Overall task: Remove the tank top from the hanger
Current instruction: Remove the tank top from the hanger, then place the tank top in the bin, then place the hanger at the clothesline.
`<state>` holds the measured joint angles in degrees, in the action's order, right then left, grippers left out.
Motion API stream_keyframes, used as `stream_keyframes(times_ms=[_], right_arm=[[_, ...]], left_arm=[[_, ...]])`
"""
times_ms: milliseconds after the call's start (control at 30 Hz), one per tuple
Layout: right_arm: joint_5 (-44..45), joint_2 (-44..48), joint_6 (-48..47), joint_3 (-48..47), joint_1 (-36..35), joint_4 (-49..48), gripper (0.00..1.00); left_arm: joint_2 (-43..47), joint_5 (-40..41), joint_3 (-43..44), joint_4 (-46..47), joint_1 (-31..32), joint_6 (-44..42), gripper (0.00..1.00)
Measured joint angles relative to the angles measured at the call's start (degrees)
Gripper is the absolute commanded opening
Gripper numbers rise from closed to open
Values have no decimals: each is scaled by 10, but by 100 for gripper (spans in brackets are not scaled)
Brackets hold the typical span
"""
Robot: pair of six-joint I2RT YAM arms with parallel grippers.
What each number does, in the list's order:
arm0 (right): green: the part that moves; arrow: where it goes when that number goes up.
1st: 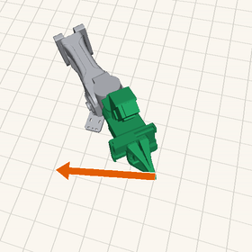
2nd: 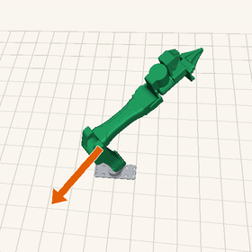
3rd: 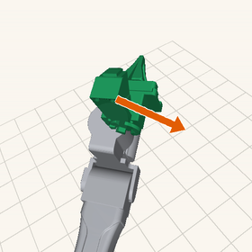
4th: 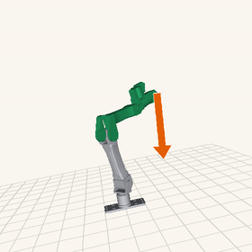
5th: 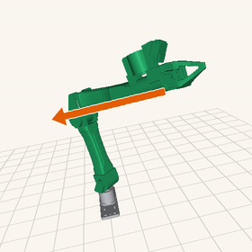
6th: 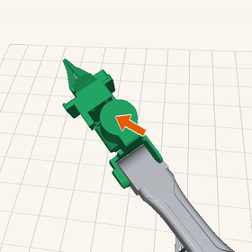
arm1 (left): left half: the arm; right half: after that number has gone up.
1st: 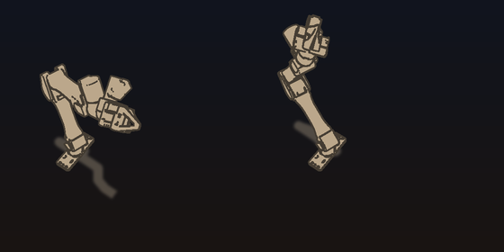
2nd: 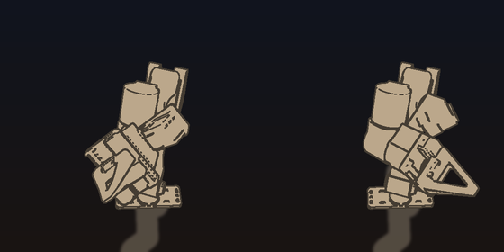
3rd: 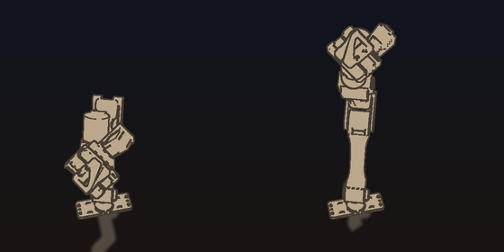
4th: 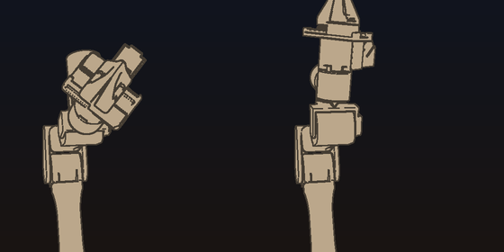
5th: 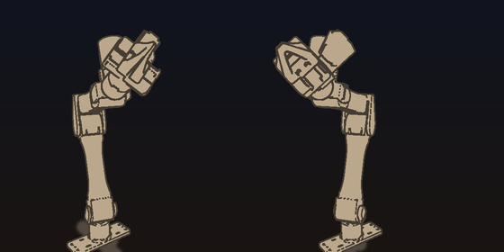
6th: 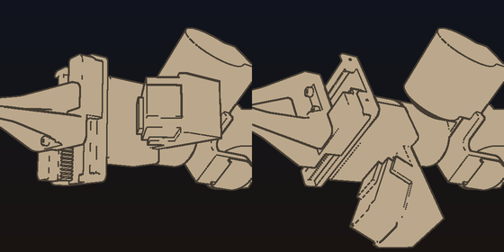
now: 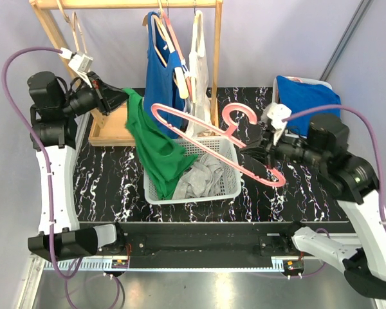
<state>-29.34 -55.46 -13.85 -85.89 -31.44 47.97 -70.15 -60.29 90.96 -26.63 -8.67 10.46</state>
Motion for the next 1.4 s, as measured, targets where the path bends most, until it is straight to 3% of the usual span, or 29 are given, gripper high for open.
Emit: stream_keyframes(times_ms=[167, 400, 533, 633, 667, 700, 967, 1233, 1300, 1400], right_arm=[[7, 41, 0, -3, 0, 2, 0], [32, 31, 4, -60, 0, 5, 0], [76, 8, 12, -84, 0, -8, 0], [116, -8, 22, -88, 0, -26, 0], [127, -12, 26, -89, 0, -33, 0], [137, -17, 31, -89, 0, -39, 0], [171, -36, 61, -90, 0, -75, 0], [205, -48, 71, -116, 0, -98, 0], [212, -52, 72, -122, 0, -102, 0], [214, -60, 73, -125, 0, -106, 0]], left_arm=[[8, 43, -44, -11, 24, -10, 0], [57, 204, -143, -69, 217, -74, 0], [58, 250, -155, -87, 259, -84, 2], [53, 283, -140, -111, 291, -109, 62], [49, 289, -130, -119, 310, -117, 96], [42, 293, -117, -125, 330, -125, 99], [-2, 368, -80, -151, 460, -200, 99], [-38, 611, -97, -131, 645, -306, 99], [-50, 612, -96, -134, 650, -317, 99], [-47, 548, -93, -124, 546, -288, 90]])
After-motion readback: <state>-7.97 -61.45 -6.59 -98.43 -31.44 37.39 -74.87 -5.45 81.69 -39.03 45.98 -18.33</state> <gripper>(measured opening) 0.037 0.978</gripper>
